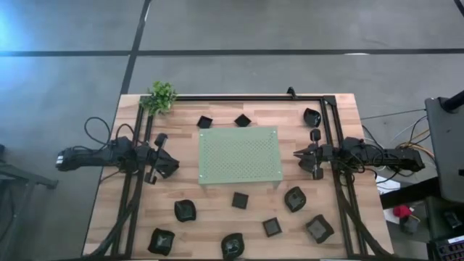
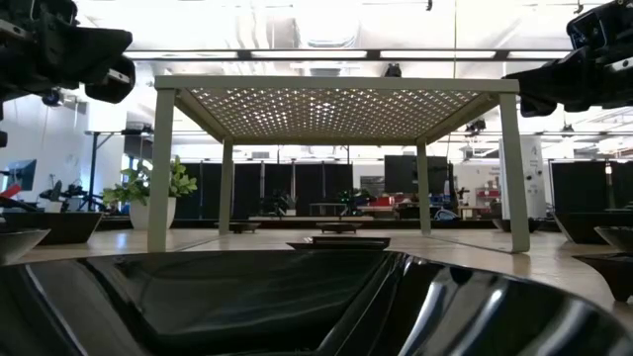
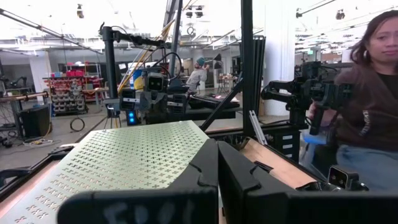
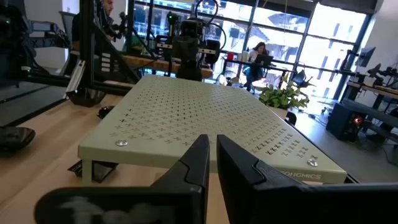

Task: Pick & Place Mini shaped plates

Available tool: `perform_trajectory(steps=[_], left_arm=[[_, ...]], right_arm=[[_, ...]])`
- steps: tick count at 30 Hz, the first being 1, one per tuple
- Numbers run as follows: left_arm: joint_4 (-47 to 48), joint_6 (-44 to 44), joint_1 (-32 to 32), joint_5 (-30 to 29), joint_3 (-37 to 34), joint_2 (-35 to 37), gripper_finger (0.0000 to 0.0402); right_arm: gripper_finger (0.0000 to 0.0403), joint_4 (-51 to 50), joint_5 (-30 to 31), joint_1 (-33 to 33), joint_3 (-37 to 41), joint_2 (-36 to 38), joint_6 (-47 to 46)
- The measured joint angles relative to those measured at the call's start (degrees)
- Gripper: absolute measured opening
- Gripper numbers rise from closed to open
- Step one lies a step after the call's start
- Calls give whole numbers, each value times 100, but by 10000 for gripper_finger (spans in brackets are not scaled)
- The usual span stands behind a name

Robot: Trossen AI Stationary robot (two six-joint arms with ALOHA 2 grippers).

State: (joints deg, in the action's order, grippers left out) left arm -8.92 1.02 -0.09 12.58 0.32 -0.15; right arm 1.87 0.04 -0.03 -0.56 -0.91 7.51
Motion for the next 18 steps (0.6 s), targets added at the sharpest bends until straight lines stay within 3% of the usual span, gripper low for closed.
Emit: perform_trajectory(steps=[18], left_arm=[[0, -1, 0, 0, 0, 0, 0]], right_arm=[[27, 418, 0, 0, 0, 0, 575]])
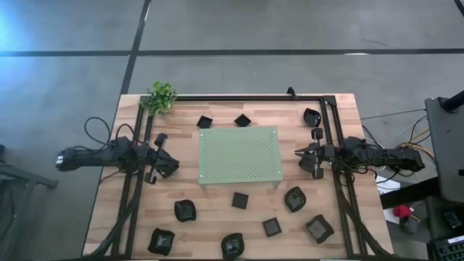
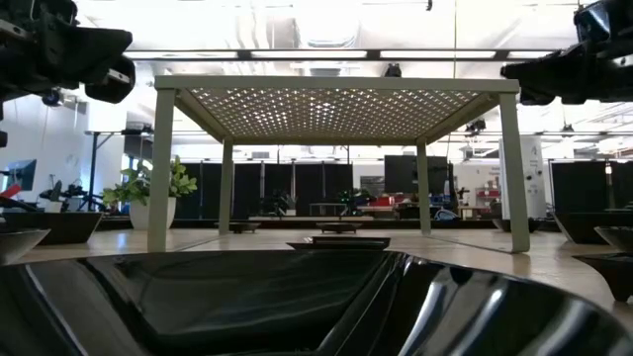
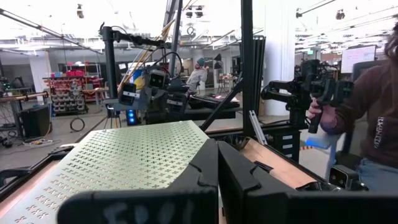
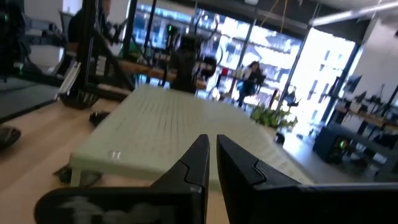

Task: Pick & Place Mini shaped plates
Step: Put the leaf shaped plate on the shelf

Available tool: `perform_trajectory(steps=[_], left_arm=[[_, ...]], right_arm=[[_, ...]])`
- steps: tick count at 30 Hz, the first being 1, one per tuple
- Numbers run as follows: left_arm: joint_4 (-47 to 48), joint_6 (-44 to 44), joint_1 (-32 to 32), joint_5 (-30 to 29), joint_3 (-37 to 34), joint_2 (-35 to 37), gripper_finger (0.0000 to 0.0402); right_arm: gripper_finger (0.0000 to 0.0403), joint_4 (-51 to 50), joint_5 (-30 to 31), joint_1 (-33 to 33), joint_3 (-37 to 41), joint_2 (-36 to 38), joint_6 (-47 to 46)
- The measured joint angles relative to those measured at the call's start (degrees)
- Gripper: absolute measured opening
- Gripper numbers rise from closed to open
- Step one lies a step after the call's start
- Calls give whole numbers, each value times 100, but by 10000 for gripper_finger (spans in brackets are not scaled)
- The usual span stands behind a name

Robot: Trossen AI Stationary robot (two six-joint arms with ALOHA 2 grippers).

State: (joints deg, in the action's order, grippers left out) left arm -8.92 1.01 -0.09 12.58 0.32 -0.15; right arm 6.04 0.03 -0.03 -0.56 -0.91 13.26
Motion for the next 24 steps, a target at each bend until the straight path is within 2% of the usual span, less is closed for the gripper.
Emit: perform_trajectory(steps=[6, 14, 16, 24], left_arm=[[0, 0, 1, 0, 0, -1, 0], [-1, 0, 1, 0, 0, 0, 0], [-1, 1, 1, 0, 0, 1, 0], [0, 0, 1, 0, 0, 0, 0]], right_arm=[[27, 677, 0, 0, 0, 1, -162], [27, 993, 46, 1, 0, 2, -699], [27, 1014, 449, 0, 0, 2, -971], [27, 876, 3238, -4, -124, -124, -1089]])
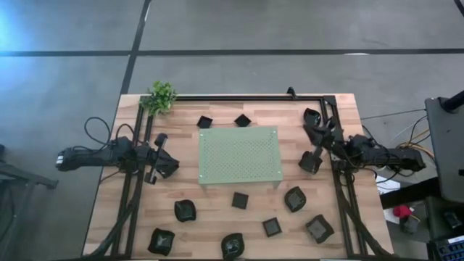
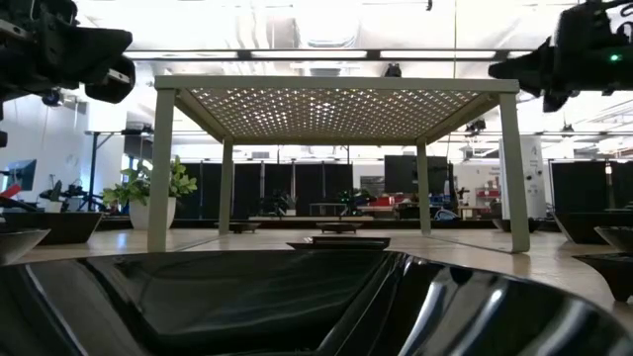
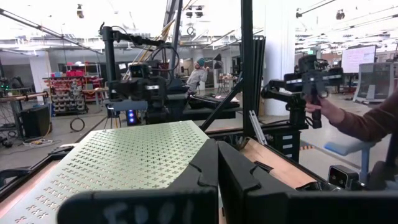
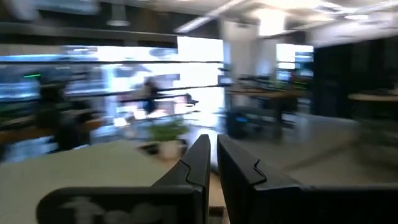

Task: Pick & Place Mini shaped plates
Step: Put the leaf shaped plate on the shelf

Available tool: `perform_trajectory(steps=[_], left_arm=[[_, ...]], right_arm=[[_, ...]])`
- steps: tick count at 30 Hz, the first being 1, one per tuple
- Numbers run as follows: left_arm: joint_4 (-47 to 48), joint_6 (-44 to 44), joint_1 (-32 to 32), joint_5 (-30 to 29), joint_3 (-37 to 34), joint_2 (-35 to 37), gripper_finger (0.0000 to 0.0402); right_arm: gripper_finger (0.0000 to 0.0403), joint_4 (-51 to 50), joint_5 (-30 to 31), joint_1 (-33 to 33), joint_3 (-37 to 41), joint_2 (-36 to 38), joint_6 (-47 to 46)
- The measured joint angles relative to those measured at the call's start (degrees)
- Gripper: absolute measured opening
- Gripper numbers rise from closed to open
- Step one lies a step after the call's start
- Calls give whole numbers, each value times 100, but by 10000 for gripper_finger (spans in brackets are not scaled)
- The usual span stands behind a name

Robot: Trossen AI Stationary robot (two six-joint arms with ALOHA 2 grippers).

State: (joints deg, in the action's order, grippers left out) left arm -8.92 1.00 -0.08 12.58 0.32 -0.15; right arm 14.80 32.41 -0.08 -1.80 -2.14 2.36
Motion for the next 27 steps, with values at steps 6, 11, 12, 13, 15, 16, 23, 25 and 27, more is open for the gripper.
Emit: perform_trajectory(steps=[6, 11, 12, 13, 15, 16, 23, 25, 27], left_arm=[[-1, 1, 0, 0, 0, 0, 0], [-1, 1, -1, 0, 0, 1, 0], [-1, 1, 0, 0, 0, -1, 0], [-1, 1, 0, 0, 0, 1, 0], [1, 1, 0, 0, 0, -1, 0], [-1, 1, -1, 0, 0, 0, 0], [-1, 1, -2, 0, 0, 1, 0], [-1, 1, 0, 0, 0, 1, 0], [0, 0, 0, 0, 0, 1, 0]], right_arm=[[27, -675, 1340, 0, -454, -599, -828], [27, -1724, 1965, -2, -1036, -1398, -1938], [27, -1912, 2018, -16, -1156, -1570, -2157], [27, -2077, 2025, -45, -1271, -1751, -2351], [27, -2464, 2025, -117, -1490, -2103, -2783], [27, -2744, 2021, -174, -1605, -2297, -3041], [27, -5020, 1622, -834, -2553, -3380, -4962], [27, -5378, 1282, -1077, -2731, -3603, -5063], [27, -5520, 802, -1338, -2855, -3812, -5027]])
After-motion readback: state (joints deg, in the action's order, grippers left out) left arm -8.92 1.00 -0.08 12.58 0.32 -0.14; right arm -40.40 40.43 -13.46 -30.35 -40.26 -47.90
